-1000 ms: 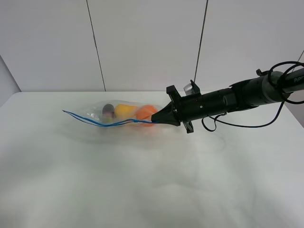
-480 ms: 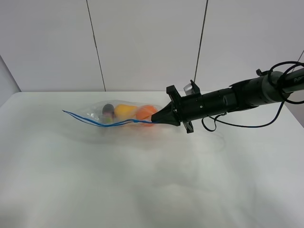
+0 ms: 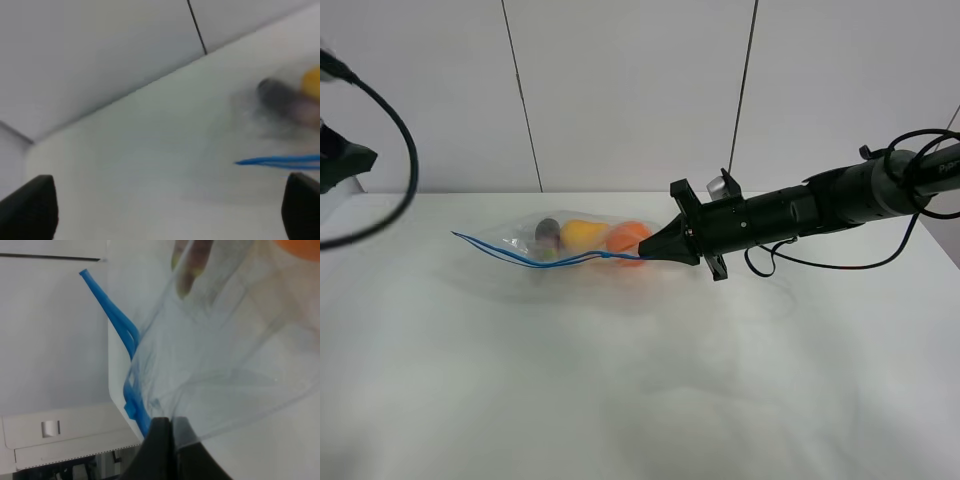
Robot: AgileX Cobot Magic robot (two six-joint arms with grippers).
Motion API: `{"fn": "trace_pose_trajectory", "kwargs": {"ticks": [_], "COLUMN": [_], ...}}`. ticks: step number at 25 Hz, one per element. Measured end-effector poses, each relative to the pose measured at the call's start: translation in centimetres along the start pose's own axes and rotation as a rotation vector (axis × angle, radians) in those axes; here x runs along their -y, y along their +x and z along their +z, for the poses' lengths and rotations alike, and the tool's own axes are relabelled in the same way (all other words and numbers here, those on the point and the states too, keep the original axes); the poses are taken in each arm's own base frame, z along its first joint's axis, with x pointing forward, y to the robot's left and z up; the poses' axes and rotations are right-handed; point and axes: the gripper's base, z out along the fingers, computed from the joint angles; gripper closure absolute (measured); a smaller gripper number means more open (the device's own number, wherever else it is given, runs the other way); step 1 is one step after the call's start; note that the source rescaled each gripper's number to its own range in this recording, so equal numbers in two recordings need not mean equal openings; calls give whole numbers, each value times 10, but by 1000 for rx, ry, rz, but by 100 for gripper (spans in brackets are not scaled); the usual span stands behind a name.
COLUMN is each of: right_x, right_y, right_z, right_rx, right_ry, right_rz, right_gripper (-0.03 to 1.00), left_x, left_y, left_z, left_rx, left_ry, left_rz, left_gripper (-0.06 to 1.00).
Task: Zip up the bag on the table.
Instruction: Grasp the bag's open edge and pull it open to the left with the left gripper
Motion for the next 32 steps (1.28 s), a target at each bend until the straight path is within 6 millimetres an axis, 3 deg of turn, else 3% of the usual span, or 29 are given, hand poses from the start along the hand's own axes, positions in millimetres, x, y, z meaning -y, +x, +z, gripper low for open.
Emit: {"fn": "trace_pose_trajectory", "kwargs": {"ticks": [4, 9, 20, 32], "right_x": [0, 0, 0, 0], "right_y": [0, 0, 0, 0], "right_z": [0, 0, 0, 0], "right_rx": [-1, -3, -4, -4], "right_ry": [-1, -4, -5, -5], "right_rz": [6, 15, 23, 26], "right_gripper": [97, 97, 97, 97], "left_x": [10, 52, 162, 227], "left_y": [3, -12, -37, -36], "left_z": [33, 59, 94, 121], "left_rx": [-20, 33, 135, 188], "left_ry": [64, 222, 454, 493], "left_rz": [212, 333, 521, 531], "left_gripper": [-6, -6, -6, -6]}}
